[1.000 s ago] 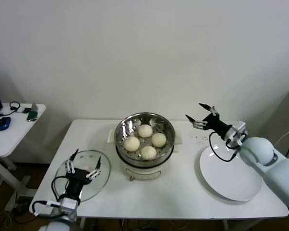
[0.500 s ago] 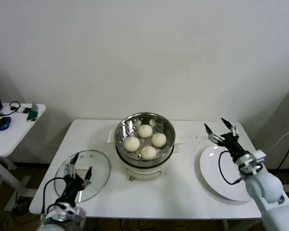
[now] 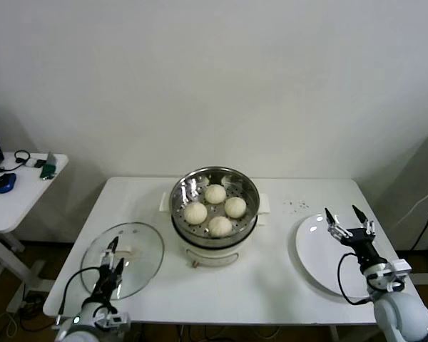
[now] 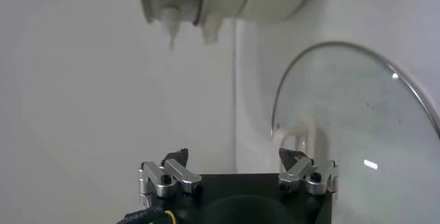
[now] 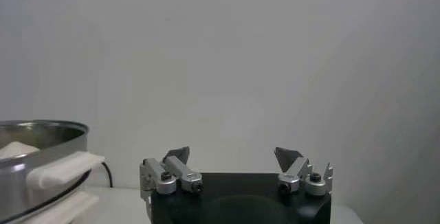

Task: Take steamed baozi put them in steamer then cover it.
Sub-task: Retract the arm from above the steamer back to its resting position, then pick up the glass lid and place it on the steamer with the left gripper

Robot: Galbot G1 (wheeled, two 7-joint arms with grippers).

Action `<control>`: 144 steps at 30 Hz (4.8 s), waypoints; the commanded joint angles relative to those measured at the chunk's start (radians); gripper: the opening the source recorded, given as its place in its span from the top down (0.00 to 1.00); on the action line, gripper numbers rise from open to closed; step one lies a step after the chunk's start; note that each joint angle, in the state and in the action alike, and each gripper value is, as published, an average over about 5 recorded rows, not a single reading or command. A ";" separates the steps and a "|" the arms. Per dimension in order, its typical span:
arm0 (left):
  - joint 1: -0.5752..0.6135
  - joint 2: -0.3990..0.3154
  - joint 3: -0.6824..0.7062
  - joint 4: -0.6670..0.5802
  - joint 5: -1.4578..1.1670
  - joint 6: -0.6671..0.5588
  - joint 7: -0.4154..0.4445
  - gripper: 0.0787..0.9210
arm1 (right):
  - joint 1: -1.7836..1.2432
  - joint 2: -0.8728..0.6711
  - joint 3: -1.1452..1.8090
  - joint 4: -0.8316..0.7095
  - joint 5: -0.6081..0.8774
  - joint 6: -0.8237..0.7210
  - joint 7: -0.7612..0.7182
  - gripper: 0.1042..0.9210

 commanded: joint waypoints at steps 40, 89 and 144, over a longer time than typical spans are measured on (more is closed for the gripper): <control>-0.273 0.029 0.038 0.342 -0.053 -0.036 -0.125 0.35 | -0.007 0.144 -0.007 -0.035 -0.129 0.035 -0.007 0.12; -0.188 0.314 0.286 -0.372 0.000 0.494 0.024 0.92 | 0.083 0.088 -0.059 -0.131 -0.181 0.062 -0.004 0.12; -0.761 -0.086 0.842 0.185 0.073 0.743 0.209 0.92 | 0.107 0.126 -0.015 -0.224 -0.269 0.096 -0.009 0.12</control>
